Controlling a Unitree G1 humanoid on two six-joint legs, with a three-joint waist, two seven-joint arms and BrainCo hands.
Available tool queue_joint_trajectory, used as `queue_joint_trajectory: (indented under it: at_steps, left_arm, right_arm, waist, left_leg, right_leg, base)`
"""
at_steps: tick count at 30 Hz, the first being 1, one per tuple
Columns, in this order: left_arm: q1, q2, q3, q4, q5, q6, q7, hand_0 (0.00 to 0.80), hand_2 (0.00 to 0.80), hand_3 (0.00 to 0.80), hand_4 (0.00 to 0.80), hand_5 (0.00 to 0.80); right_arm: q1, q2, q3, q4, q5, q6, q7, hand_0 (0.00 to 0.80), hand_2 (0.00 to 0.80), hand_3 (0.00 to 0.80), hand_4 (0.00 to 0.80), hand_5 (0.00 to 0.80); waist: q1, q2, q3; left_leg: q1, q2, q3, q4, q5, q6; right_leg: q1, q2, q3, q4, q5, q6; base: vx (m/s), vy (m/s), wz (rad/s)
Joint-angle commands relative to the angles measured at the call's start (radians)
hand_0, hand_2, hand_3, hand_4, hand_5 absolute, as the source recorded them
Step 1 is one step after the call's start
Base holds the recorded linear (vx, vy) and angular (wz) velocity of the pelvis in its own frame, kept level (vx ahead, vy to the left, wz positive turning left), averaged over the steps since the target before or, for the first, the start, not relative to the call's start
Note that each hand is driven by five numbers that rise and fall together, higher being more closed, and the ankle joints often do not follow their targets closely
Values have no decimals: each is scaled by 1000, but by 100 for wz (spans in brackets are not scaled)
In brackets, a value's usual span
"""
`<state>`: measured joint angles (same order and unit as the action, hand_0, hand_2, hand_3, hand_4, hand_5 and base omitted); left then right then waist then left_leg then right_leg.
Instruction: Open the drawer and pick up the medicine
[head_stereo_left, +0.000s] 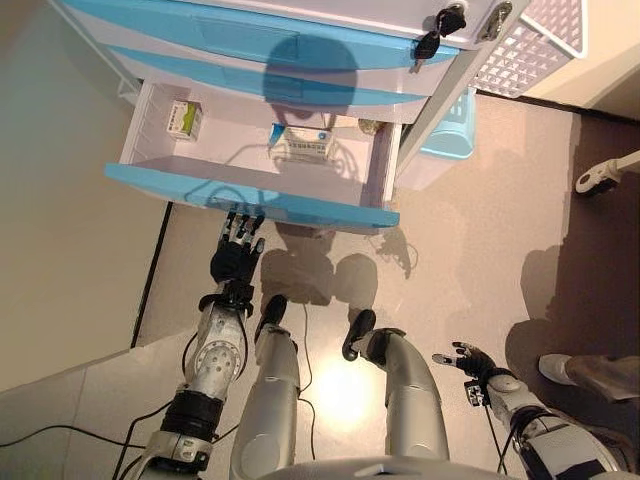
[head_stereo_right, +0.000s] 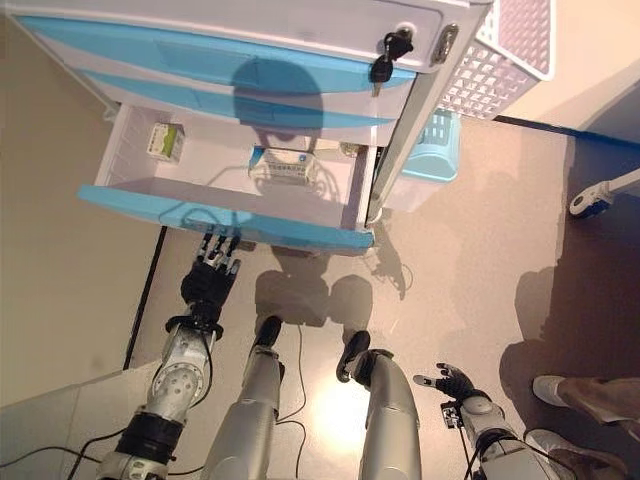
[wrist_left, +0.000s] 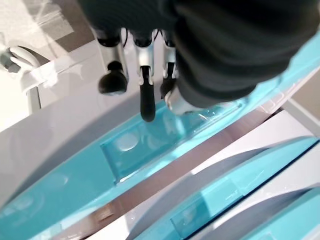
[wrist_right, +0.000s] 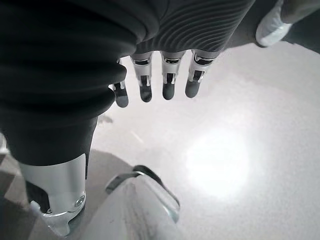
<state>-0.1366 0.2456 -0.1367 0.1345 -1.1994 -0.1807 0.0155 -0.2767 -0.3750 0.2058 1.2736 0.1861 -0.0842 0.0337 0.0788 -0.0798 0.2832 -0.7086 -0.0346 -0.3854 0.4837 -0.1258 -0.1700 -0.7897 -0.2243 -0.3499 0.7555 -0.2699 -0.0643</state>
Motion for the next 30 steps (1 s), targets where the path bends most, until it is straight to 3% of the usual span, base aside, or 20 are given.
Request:
queue_joint_trajectory:
  at_steps: [1, 10, 30]
  left_arm:
    - [-42, 54, 29, -418, 43, -110, -186, 800, 800, 800, 800, 800]
    - [30, 83, 10, -455, 13, -68, -215, 800, 800, 800, 800, 800]
    - [104, 154, -142, -530, -73, 31, -251, 800, 800, 800, 800, 800]
  right_arm:
    - [70, -45, 21, 19, -18, -5, -16, 0, 0, 0, 0, 0]
    - [66, -46, 31, 24, -24, -6, -18, 0, 0, 0, 0, 0]
    - [38, -23, 55, 13, -17, -9, -46, 0, 0, 0, 0, 0]
  waist:
    - [25, 9, -103]
    - [69, 9, -85]
    - [142, 2, -51]
  left_leg:
    - [-100, -91, 8, -37, 126, 112]
    - [-94, -98, -36, -35, 136, 108]
    - [-50, -112, -118, -74, 158, 102]
  right_leg:
    - [56, 32, -27, -14, -25, 84]
    - [77, 19, -71, 11, -54, 84]
    - [154, -1, -154, 17, -90, 82]
  base:
    - [0, -57, 10]
    - [19, -46, 12]
    - [27, -38, 17]
